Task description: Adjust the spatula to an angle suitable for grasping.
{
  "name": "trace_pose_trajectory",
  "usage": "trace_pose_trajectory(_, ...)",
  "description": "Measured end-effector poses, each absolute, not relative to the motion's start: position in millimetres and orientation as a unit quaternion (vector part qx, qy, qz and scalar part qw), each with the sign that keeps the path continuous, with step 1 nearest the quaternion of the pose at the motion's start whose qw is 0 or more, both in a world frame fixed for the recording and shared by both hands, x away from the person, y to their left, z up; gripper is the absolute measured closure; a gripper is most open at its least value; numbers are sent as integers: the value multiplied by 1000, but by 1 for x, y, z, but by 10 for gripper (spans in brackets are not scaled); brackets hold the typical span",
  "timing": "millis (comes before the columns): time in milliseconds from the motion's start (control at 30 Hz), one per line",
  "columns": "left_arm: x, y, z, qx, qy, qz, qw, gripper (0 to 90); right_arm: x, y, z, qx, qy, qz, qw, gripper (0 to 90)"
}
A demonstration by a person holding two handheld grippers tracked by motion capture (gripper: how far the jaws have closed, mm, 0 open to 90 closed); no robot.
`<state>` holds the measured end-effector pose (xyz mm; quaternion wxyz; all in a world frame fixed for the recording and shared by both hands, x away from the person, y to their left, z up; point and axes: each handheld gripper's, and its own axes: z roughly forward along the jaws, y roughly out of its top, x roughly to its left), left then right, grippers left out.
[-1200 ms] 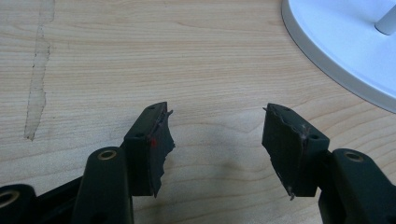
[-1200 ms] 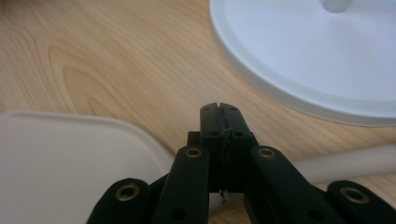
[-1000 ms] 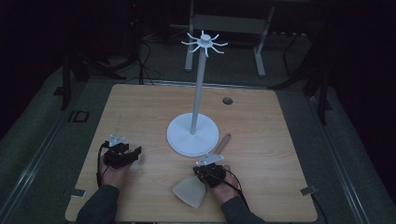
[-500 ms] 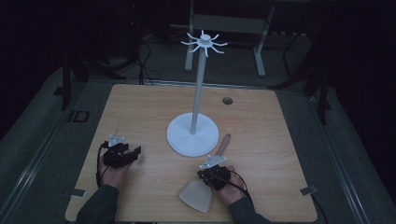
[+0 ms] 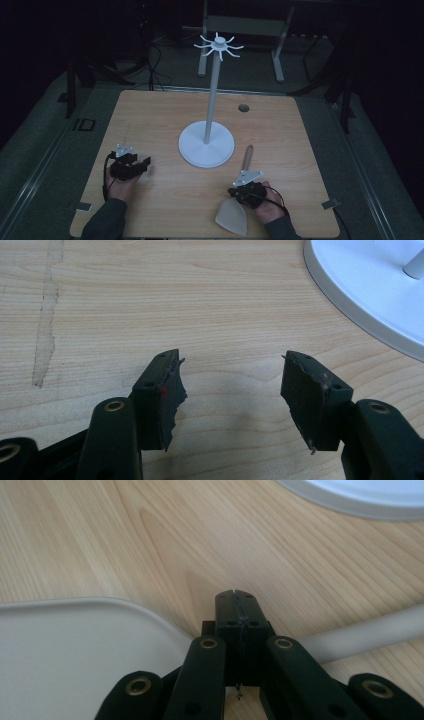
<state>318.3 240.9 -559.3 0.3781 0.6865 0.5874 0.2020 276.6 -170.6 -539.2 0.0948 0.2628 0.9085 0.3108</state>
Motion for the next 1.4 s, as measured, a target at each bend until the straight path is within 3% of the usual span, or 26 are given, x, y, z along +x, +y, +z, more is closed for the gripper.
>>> trace_pose_trajectory(567,318,240,-560,688,587,203,376,415,276,-236,-531,299,899,303,102,888)
trace_pose_trajectory(833,318,240,-560,689,586,203,375,415,276,-238,-529,337,877,315,131,692)
trace_pose_trajectory(867,318,240,-560,688,586,203,376,415,278,-237,-529,354,868,316,149,601)
trace_pose_trajectory(900,318,240,-560,688,587,203,376,414,279,-237,-529,362,864,313,158,567)
trace_pose_trajectory(1100,318,240,-560,688,587,203,376,414,295,-241,-532,434,827,306,183,421)
trace_pose_trajectory(1400,319,240,-560,687,587,203,377,414,323,-241,-542,482,815,278,161,417)
